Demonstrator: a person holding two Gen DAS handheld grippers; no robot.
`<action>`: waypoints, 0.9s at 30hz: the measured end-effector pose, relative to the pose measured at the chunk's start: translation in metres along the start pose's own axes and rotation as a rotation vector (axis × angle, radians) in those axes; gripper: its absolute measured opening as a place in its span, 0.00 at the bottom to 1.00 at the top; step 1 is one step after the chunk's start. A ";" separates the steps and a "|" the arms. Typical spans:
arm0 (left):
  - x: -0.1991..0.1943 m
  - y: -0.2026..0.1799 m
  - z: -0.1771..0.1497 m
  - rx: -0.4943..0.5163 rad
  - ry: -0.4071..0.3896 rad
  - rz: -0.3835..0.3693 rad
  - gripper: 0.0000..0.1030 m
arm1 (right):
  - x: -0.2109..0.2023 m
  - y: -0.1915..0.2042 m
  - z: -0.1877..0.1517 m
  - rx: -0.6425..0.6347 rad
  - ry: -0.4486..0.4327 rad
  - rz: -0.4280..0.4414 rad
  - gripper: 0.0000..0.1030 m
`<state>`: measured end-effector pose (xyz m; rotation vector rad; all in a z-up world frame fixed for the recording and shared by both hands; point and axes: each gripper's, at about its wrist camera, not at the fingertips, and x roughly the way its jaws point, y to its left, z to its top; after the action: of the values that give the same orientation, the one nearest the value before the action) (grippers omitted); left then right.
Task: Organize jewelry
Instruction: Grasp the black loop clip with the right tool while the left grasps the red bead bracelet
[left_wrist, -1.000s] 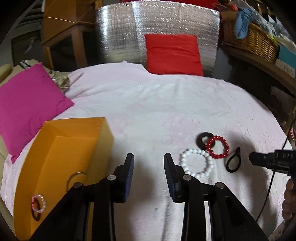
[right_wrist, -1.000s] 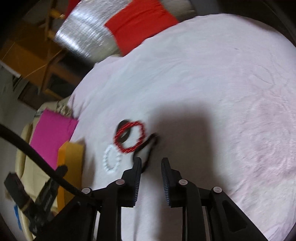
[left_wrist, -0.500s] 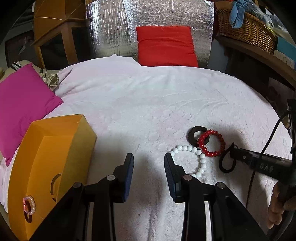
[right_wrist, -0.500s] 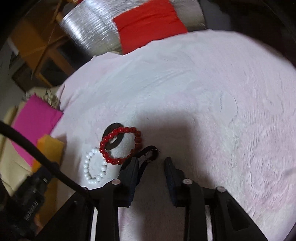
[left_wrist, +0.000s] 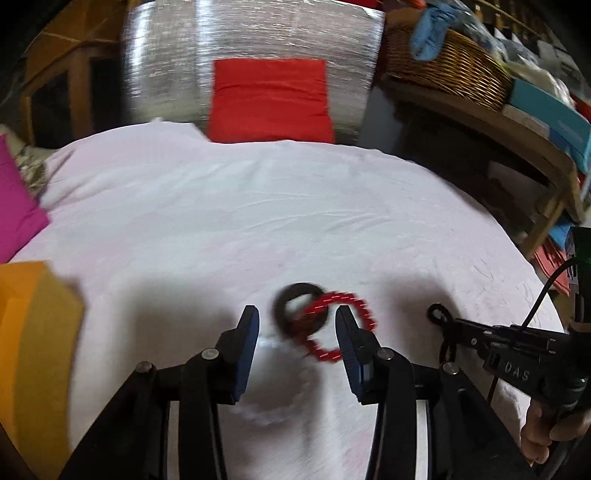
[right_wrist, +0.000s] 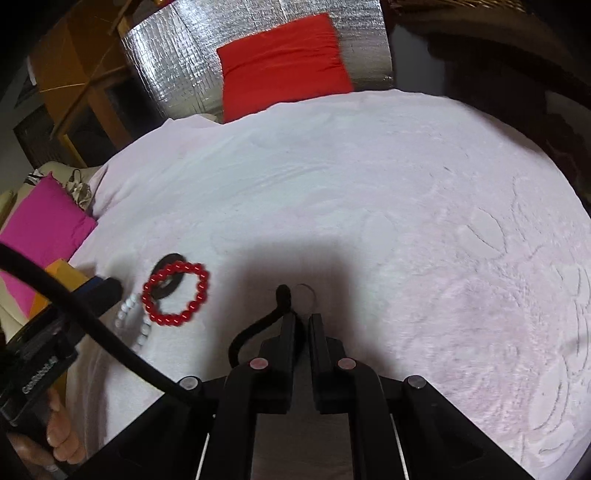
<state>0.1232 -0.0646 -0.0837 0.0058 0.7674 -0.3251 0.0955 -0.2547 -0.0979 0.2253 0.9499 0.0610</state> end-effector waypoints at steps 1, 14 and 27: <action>0.006 -0.005 0.001 0.009 0.008 -0.001 0.43 | 0.000 -0.002 -0.001 0.003 0.003 0.006 0.07; 0.018 -0.023 -0.006 0.054 0.081 -0.047 0.10 | -0.006 -0.026 -0.002 0.034 0.032 0.056 0.08; 0.012 -0.051 -0.029 0.221 0.158 -0.117 0.34 | -0.017 -0.065 0.000 0.124 0.103 0.028 0.22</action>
<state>0.0963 -0.1132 -0.1067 0.1973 0.8872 -0.5245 0.0823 -0.3203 -0.0988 0.3520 1.0541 0.0395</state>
